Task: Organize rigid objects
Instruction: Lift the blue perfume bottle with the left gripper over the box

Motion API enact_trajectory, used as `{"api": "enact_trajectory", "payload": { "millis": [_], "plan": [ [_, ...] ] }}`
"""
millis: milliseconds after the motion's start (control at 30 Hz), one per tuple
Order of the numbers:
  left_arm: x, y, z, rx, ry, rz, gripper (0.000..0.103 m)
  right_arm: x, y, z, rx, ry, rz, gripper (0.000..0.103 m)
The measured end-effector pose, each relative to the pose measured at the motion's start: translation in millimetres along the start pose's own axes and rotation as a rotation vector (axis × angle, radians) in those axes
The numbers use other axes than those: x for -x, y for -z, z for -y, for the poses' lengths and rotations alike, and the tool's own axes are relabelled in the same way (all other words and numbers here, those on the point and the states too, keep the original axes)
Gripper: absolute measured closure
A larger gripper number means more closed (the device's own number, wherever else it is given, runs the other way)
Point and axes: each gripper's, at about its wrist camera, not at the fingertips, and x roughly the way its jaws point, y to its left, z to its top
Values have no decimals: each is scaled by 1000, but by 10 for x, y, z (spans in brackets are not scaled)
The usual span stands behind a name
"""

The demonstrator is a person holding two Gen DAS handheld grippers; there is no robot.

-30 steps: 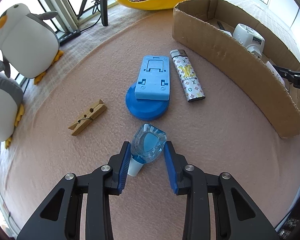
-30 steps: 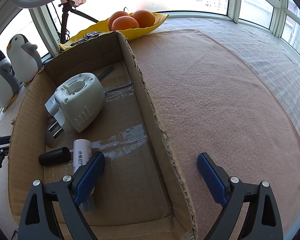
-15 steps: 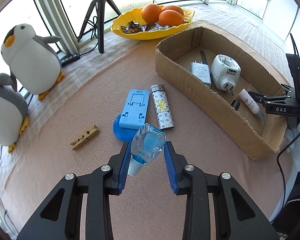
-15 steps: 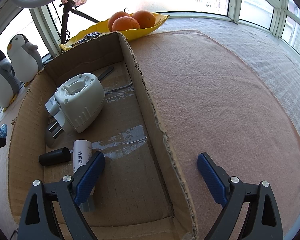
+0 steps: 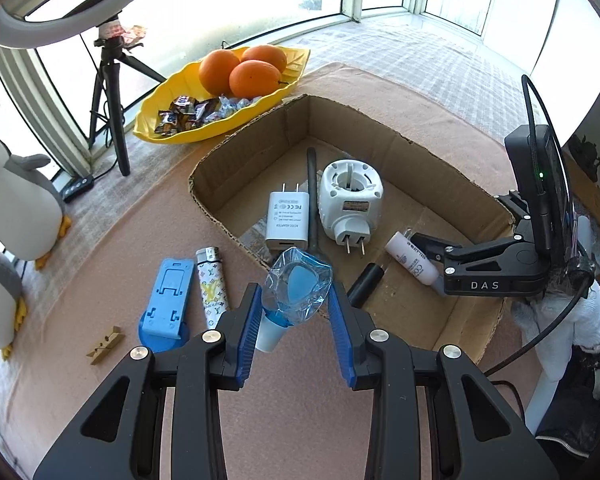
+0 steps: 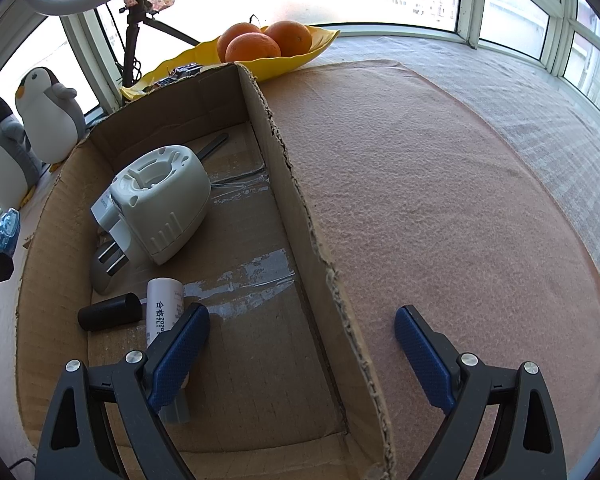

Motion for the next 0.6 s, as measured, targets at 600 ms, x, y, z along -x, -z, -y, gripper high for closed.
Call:
{"api": "enact_trajectory", "payload": {
  "millis": [600],
  "plan": [
    [-277,-194,385,-34,32,-30,71,1,2,-1,-1,0,0,11]
  ]
}}
